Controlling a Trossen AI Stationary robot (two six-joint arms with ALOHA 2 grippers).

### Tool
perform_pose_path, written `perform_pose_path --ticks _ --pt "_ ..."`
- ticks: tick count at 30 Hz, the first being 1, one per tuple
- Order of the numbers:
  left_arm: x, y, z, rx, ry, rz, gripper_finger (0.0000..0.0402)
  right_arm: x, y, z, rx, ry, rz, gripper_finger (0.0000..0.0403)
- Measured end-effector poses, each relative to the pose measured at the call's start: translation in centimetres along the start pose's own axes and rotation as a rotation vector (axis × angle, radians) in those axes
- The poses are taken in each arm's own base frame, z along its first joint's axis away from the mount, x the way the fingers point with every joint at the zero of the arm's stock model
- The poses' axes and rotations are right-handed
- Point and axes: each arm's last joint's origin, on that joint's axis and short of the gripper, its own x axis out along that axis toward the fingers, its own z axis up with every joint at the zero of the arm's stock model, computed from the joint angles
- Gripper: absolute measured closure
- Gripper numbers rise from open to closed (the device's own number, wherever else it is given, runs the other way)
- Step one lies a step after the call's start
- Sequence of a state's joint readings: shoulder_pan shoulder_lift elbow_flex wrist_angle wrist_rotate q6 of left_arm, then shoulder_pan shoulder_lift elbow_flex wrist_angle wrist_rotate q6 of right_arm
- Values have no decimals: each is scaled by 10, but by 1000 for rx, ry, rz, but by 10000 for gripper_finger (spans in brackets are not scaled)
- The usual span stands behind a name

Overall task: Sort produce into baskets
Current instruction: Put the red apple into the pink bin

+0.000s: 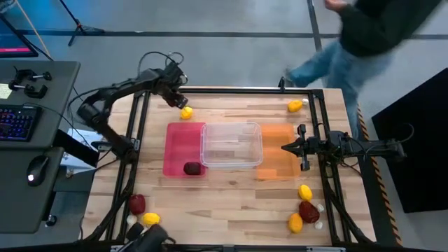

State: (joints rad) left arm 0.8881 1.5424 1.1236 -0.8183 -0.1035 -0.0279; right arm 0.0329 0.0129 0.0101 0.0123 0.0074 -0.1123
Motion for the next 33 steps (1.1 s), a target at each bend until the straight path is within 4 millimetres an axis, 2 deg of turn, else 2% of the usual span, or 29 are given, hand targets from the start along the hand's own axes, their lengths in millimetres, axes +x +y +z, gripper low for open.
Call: perform_pose_path --ticks 3,6,9,11,15,20,27,33 --pt "-46 -4 -10 -27 -136 -37 141 0 0 0 0 0 -1 402" --pt "-89 -16 -32 -17 -268 -166 141 0 0 0 0 1 0 402" --pt "-114 -35 -69 0 -341 -340 140 0 0 0 0 0 0 402" --pt "-121 -46 -96 -13 -362 -436 133 0 0 0 0 0 -1 402" --pt "-118 -60 -141 -68 -368 -591 124 0 0 0 0 1 0 402" --pt "-106 -57 -171 -170 -358 -639 114 0 0 0 0 1 0 402" --pt "-79 -59 -182 -234 -312 -640 107 0 0 0 0 1 0 402" --pt "-72 -70 -173 -170 -333 -705 95 0 0 0 0 1 0 402"
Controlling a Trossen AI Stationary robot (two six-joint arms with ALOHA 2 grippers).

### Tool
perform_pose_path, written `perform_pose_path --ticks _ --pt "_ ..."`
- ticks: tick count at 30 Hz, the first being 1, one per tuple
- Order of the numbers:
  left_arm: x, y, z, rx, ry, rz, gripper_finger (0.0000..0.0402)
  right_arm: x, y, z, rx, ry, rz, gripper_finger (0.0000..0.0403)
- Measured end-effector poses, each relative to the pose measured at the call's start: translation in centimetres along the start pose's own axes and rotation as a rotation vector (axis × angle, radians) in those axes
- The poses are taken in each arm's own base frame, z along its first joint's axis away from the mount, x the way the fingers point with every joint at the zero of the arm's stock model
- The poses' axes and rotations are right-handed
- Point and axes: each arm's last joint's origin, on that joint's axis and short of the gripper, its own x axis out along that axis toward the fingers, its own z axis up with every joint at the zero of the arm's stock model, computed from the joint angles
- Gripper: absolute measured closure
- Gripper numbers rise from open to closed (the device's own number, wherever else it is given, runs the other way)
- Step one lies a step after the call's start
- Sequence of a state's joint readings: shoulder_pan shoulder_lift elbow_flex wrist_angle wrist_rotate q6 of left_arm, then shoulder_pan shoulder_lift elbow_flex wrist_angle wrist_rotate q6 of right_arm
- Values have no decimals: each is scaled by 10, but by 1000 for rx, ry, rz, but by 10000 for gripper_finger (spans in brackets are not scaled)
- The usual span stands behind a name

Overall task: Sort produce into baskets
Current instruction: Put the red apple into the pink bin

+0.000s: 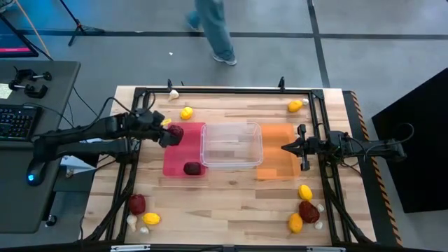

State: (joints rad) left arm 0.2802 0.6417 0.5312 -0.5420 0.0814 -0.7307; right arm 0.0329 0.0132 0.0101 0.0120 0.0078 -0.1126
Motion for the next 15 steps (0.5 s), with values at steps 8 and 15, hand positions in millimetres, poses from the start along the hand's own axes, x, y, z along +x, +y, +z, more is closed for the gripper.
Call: perform_pose_path --ticks 8,15 --pt "13 -5 5 81 33 -64 19 0 0 0 0 0 0 402" --pt "6 -13 9 103 41 -130 11 0 0 0 0 0 0 402"
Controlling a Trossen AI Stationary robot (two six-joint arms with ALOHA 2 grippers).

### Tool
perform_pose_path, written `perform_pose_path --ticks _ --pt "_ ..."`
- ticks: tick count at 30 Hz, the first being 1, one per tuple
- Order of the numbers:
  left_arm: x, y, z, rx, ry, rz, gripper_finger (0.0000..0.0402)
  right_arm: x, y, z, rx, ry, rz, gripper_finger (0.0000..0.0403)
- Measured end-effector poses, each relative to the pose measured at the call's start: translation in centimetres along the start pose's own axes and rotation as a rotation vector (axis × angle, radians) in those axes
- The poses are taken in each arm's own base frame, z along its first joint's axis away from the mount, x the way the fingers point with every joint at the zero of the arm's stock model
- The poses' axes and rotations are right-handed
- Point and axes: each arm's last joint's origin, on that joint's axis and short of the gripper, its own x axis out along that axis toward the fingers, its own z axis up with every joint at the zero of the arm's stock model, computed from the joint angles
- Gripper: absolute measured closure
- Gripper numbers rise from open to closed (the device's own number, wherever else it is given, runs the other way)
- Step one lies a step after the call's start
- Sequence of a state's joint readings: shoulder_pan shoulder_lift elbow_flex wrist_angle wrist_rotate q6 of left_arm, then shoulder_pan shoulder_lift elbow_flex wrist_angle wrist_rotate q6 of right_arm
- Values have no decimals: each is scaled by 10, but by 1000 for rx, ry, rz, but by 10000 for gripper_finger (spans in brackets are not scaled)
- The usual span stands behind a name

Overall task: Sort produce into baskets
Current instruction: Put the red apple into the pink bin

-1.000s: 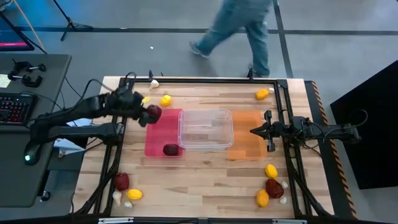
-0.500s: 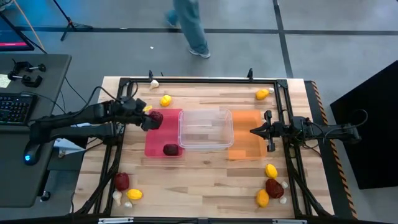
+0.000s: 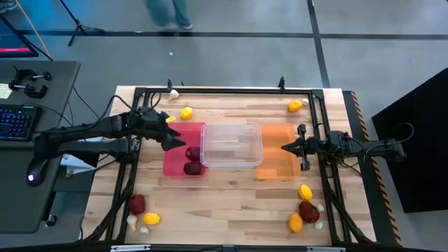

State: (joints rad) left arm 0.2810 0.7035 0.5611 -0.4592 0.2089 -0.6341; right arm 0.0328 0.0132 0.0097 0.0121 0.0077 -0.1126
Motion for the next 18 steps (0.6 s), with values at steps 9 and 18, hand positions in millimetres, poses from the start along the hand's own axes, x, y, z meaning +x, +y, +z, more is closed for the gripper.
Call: perform_pose_path --ticks 9,18 --pt "-65 -36 26 121 -147 -82 11 0 0 0 0 -1 0 402" --pt "-75 -48 0 274 312 98 11 0 0 0 0 -1 0 402"
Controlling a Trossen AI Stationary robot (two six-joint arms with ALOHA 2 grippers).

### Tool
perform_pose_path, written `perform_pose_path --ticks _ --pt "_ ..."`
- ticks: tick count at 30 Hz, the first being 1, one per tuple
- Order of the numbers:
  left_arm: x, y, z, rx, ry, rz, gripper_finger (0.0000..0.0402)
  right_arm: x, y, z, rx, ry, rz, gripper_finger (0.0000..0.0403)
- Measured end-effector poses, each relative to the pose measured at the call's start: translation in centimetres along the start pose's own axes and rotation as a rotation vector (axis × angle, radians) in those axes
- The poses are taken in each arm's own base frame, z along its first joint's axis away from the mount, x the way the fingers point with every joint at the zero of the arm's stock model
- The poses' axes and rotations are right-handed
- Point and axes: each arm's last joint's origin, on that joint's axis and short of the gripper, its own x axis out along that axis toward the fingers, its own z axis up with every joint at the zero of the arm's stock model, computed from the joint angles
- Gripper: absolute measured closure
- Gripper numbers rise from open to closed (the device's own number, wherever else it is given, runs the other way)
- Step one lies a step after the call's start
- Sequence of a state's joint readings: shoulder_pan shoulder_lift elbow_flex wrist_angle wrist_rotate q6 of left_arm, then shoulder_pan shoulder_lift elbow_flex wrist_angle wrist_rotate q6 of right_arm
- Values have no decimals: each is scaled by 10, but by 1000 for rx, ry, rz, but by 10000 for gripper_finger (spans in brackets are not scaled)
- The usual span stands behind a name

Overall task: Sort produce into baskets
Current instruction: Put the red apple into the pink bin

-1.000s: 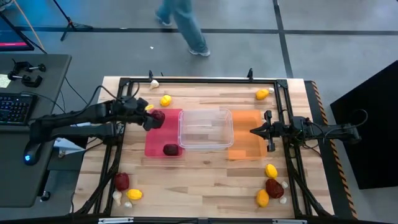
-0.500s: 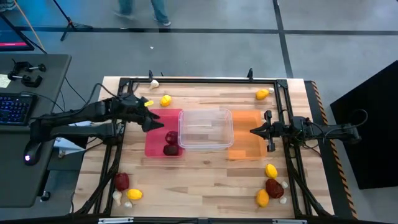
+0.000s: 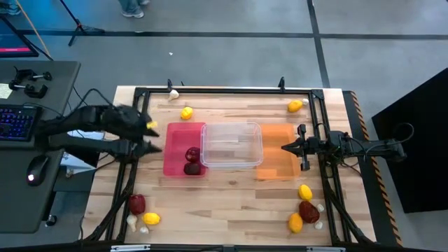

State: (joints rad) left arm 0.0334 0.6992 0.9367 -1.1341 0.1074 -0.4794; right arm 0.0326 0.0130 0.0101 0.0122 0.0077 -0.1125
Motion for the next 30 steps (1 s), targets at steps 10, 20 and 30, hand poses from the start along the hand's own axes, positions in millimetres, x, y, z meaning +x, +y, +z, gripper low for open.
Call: perform_pose_path --ticks 10,20,30 --pt "50 -76 -32 469 386 26 11 0 0 0 0 0 1 402" --pt "75 -131 -80 733 633 41 11 0 0 0 0 0 0 402" --pt "99 -144 -107 802 819 56 11 0 0 0 0 0 0 402"
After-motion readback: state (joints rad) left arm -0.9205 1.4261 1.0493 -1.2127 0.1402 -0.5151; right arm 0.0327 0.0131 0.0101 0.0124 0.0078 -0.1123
